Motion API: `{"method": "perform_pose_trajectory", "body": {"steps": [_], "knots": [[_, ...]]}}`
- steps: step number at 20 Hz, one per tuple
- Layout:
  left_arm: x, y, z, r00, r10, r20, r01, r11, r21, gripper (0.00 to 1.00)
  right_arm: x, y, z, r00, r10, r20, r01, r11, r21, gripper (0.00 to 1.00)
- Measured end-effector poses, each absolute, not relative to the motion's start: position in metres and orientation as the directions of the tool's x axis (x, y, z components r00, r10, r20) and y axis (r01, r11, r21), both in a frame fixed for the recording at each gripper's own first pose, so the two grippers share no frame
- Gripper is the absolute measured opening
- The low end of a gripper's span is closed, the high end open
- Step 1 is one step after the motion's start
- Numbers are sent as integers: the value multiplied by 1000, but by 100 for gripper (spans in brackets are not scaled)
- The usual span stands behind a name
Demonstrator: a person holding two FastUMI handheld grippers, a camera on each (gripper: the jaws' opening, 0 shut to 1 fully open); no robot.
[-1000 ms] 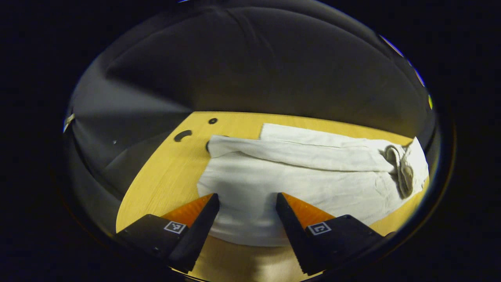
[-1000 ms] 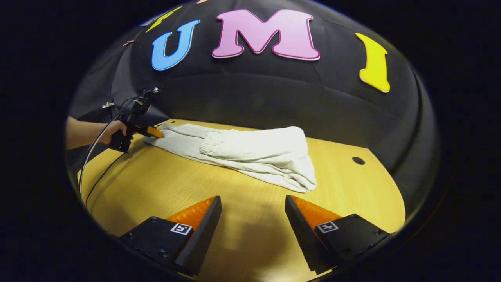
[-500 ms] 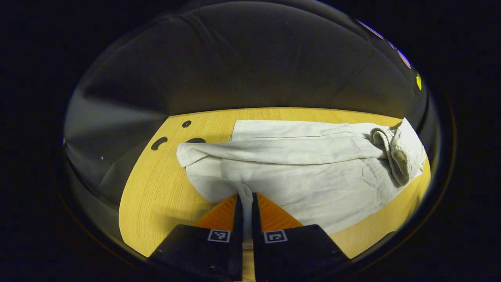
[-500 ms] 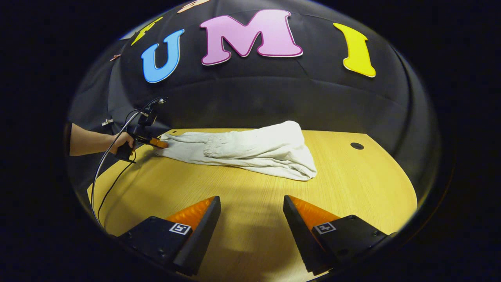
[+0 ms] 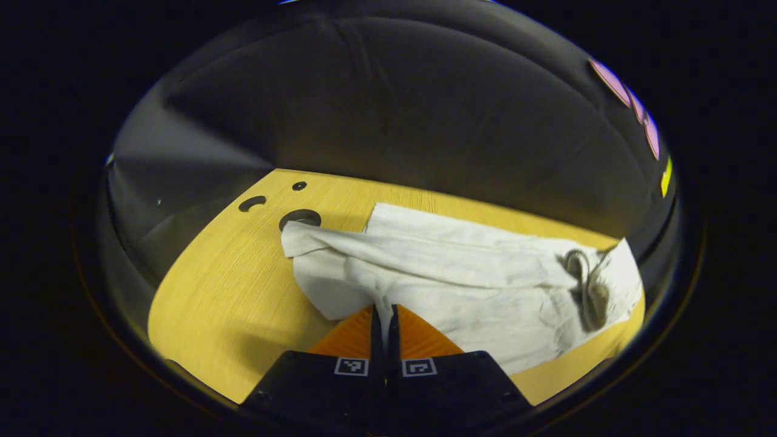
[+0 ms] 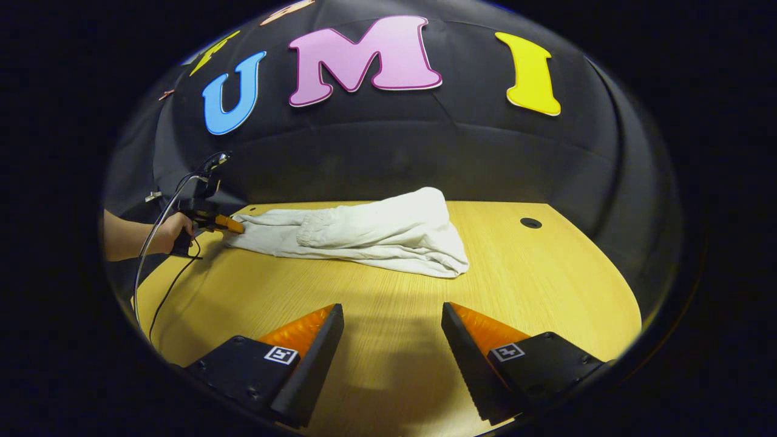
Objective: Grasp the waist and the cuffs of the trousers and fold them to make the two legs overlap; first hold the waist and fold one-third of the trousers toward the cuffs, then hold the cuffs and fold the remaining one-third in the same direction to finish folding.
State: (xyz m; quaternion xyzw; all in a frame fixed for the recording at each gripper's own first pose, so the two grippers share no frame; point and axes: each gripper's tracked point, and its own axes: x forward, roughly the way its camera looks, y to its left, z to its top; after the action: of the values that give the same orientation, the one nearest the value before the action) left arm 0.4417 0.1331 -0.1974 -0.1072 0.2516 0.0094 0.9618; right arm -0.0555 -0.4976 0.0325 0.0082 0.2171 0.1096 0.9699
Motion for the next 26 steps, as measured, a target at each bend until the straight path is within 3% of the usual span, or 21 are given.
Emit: {"method": "perform_pose_trajectory", "body": {"steps": [3,4,11,26], "knots": [[441,122,-168,910,-61,-409,-74,950,-304,1,-56,-508,34,889,194,-415,-192,980,47,98],[437,117,-157,917,-69,-394,-62,949,-310,6,-56,-511,35,891,186,-414,-184,982,47,99],[424,60,-75,948,-136,-287,41,948,-316,6,-53,-539,53,913,117,-392,-97,993,71,99],[389,-127,11,917,-354,-181,276,895,-351,5,-85,-650,108,929,-87,-359,111,993,47,99]]}}
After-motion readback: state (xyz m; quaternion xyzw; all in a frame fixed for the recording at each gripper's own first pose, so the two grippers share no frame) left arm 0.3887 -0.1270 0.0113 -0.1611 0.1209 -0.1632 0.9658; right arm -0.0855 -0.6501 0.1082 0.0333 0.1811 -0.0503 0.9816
